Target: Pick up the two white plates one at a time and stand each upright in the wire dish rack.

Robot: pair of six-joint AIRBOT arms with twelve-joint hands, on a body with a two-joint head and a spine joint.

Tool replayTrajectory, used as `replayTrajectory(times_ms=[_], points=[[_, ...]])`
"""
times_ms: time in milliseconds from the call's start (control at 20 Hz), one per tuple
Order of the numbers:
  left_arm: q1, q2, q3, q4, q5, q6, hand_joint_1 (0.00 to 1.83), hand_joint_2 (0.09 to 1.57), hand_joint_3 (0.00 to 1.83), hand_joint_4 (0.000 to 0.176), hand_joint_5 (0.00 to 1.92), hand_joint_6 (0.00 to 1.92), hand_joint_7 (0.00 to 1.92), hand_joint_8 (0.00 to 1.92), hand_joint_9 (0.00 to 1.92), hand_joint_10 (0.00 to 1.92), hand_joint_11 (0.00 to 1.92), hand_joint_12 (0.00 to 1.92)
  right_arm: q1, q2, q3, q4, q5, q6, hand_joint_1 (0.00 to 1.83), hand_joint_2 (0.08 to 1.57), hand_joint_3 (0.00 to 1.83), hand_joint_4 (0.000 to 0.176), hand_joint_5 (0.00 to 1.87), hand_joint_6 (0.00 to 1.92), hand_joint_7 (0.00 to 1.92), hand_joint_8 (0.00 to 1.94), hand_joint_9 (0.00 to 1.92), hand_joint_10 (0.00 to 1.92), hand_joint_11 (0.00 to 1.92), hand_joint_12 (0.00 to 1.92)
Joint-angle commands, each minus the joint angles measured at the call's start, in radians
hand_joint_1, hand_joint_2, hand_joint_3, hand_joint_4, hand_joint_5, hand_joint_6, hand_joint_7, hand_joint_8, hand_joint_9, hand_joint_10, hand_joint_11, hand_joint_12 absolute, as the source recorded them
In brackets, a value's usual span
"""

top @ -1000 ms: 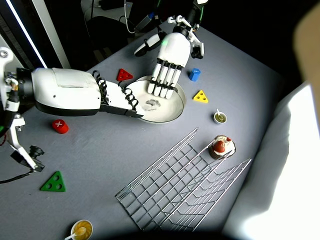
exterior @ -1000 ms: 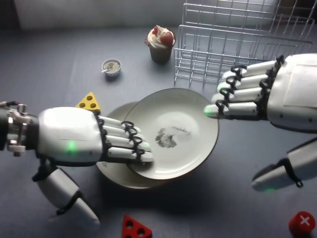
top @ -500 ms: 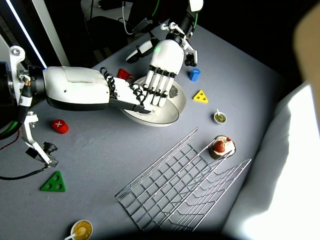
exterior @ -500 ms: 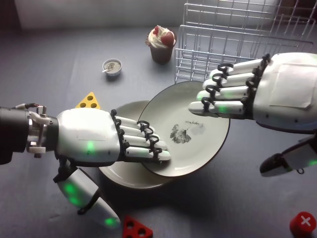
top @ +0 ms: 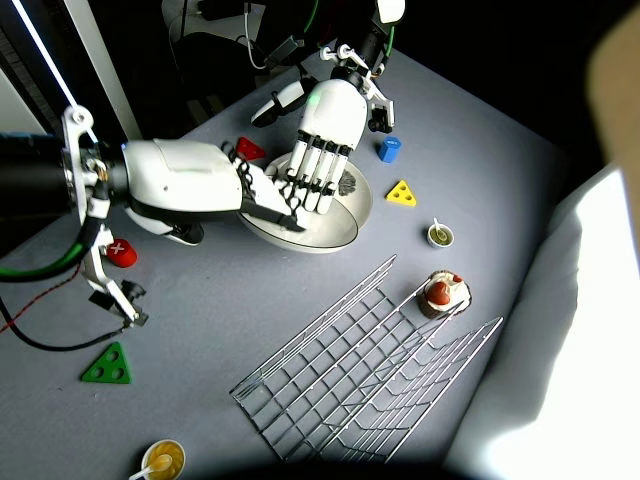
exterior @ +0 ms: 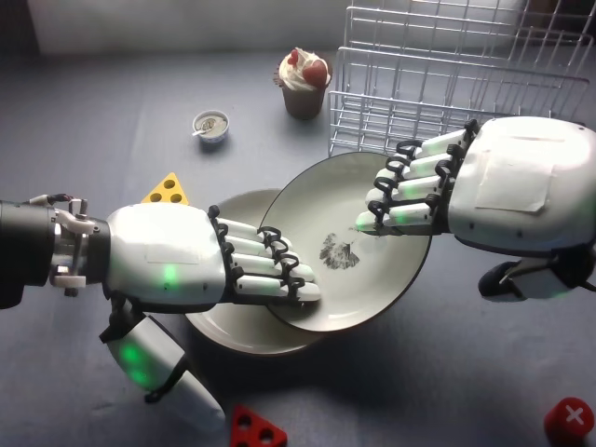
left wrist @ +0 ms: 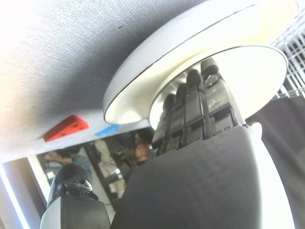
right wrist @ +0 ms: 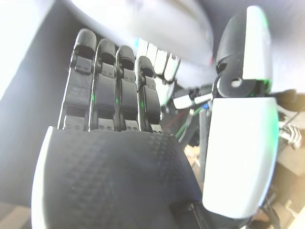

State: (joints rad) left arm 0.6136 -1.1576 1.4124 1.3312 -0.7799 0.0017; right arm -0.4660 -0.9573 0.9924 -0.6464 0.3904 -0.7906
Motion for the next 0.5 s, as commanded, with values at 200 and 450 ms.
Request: replayTrajectory(times_ms=[200, 450], points=[[0.003, -0.019, 0.003, 0.013, -0.018, -0.002, 0.00, 0.89, 0.00, 0.000, 0.10, 0.00, 0.16, 0.00, 0.17, 0.00, 0.16, 0.01, 0.004, -0.043, 0.012, 0.064, 0.110, -0.096, 1.12, 0.90, 0.00, 0.000, 0.37, 0.00, 0.37, 0.00, 0.36, 0.00, 0.40, 0.05], [0.003, -0.019, 0.009, 0.012, -0.018, -0.002, 0.00, 0.89, 0.00, 0.000, 0.08, 0.00, 0.13, 0.00, 0.15, 0.00, 0.13, 0.00, 0.004, -0.123, 0.087, 0.081, 0.110, -0.100, 1.14, 0.90, 0.00, 0.000, 0.41, 0.01, 0.40, 0.01, 0.38, 0.01, 0.42, 0.05]])
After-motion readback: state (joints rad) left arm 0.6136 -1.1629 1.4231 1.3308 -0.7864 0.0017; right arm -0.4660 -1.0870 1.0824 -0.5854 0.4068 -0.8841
